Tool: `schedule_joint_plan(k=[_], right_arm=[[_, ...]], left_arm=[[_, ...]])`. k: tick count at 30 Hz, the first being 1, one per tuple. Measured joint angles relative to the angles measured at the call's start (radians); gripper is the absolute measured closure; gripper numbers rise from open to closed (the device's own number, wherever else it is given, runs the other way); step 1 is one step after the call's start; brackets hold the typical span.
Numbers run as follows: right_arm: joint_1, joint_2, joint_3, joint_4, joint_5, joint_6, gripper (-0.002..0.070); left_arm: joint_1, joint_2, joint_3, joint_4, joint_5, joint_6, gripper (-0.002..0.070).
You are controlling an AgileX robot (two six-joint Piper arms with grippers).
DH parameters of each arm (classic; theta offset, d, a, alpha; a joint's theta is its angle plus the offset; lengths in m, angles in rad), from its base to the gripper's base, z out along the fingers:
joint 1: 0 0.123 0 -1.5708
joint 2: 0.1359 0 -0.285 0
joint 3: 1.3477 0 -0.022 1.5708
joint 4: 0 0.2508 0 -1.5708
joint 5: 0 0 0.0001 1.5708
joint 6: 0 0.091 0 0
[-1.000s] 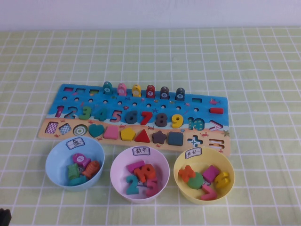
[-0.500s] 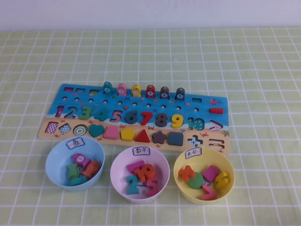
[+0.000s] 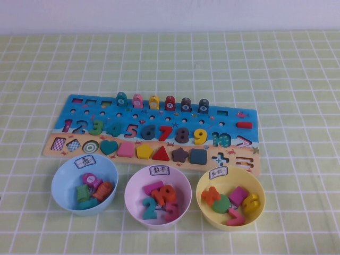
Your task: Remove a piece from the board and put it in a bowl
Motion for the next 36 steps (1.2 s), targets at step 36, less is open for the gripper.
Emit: schedule_joint_plan(k=[36], right_arm=[[0.0, 0.0, 0.0, 0.0, 0.002, 0.0, 0.0694]], left_arm=[[-0.142, 1.466, -1.381, 0.516, 1.024, 0.342, 0.0678]])
